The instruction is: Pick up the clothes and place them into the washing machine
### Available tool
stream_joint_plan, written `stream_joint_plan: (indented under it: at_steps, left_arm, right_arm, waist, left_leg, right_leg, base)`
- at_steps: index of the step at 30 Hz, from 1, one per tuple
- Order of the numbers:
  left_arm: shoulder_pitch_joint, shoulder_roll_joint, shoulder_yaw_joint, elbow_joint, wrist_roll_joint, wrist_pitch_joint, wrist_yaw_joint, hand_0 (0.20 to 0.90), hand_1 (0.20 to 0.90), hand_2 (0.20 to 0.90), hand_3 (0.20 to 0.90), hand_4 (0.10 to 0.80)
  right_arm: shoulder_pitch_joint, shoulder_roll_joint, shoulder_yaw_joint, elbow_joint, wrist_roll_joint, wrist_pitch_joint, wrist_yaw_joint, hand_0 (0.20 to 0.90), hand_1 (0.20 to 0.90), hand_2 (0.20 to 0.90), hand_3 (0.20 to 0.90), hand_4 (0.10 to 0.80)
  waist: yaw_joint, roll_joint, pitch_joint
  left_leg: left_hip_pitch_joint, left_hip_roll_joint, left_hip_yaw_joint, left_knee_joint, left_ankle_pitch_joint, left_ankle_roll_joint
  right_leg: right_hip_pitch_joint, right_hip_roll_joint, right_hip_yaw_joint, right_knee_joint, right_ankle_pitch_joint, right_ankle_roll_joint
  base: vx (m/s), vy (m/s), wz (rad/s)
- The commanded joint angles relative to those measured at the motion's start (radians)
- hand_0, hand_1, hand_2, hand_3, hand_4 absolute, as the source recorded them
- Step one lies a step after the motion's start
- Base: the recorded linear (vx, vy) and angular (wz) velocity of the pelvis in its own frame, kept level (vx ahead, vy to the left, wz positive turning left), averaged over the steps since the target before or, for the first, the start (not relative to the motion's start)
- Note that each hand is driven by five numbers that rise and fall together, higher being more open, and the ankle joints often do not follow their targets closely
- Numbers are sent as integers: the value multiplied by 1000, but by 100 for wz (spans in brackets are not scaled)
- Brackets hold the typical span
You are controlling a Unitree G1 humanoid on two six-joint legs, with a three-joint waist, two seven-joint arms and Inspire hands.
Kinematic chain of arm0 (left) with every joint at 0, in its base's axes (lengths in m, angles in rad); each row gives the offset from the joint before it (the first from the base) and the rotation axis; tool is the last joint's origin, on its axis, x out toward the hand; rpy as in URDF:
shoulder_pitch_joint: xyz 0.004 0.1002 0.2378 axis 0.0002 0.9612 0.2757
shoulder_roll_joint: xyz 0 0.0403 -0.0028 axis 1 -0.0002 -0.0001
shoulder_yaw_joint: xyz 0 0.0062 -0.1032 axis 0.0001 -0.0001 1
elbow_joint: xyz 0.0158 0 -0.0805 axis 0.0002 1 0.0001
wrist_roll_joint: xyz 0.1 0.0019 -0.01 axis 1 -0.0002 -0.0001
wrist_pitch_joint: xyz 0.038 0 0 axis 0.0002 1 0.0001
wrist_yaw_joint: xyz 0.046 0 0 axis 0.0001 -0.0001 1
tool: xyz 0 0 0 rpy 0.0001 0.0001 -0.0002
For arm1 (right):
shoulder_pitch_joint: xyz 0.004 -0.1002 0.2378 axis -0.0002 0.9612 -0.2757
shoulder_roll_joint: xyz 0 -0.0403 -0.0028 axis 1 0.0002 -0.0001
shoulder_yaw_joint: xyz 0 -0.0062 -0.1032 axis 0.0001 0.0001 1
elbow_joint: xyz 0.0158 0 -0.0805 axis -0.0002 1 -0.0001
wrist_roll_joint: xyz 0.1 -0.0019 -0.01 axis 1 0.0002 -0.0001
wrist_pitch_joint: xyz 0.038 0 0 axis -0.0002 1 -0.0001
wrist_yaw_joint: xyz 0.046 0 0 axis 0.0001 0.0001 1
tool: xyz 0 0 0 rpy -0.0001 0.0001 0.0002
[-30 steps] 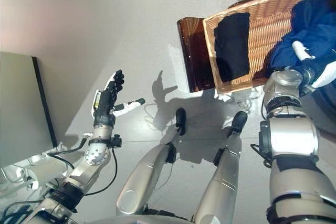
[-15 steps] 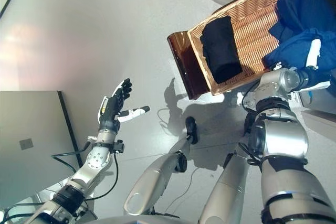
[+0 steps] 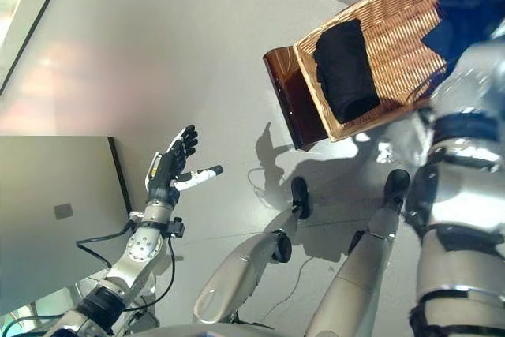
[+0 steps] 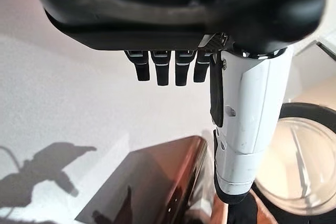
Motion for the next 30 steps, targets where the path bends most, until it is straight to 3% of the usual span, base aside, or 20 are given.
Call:
stream_joint_plan:
  at_steps: [1, 7, 12, 18, 22, 23, 30]
  left_arm:
    - [34, 65, 81, -87, -33, -83, 29, 900, 900, 900, 900, 800]
    - [33, 48, 77, -75, -49, -83, 25, 900, 900, 900, 900, 800]
    - [36, 23, 63, -58, -54, -82, 11, 900, 900, 900, 900, 800]
    - [42, 17, 56, -28, -44, -69, 8, 900, 900, 900, 900, 800]
    - [43, 21, 57, -22, -34, -64, 12, 900, 900, 900, 900, 800]
    - [37, 25, 63, -16, -21, -60, 23, 900, 900, 900, 900, 800]
    - [44, 30, 83, -32, -7, -57, 32, 900, 900, 900, 900, 800]
  right_arm:
    - [-146, -167, 266, -248, -171, -134, 33, 900, 900, 900, 900, 800]
    - [-87, -120, 215, -201, -162, -112, 24, 900, 900, 900, 900, 800]
    - [-30, -59, 165, -75, -148, -63, 49, 900, 900, 900, 900, 800]
    - [30, -15, 145, -17, -152, -34, 73, 900, 900, 900, 900, 800]
    - [41, -2, 183, 59, -200, 29, 85, 900, 900, 900, 900, 800]
    - [52, 8, 241, 106, -290, 94, 75, 900, 900, 900, 900, 800]
    - [200, 102, 228, 45, -291, 93, 119, 900, 900, 900, 900, 800]
  waist:
    - [10, -7, -85]
    - [4, 15, -92]
    - [25, 67, -88]
    - [25, 78, -78]
    - [18, 68, -63]
    - [10, 50, -50]
    - [-35, -4, -2]
  left_leg:
    - [-40, 55, -71, 77, -67, -146]
    - [-26, 49, -50, 71, -70, -140]
    - [-25, 45, -44, 77, -73, -133]
    - [-22, 45, -37, 78, -74, -131]
    - [-23, 48, -35, 81, -71, -131]
    - [-27, 52, -32, 86, -70, -132]
    - [-41, 65, -35, 103, -70, -133]
  right_leg:
    - [42, 18, 1, 116, -184, -29]
    - [44, 23, 15, 97, -174, -26]
    - [40, 20, 34, 89, -167, -24]
    - [39, 21, 39, 92, -165, -26]
    - [43, 26, 37, 91, -158, -29]
    - [46, 32, 32, 88, -152, -33]
    - [63, 52, 18, 68, -137, -43]
  base:
    - [31, 26, 5]
    - [0, 28, -4]
    - [-31, 30, -11]
    - [-10, 9, -5]
    - [-9, -8, 0]
    - [0, 0, 0]
    - [-41, -50, 1]
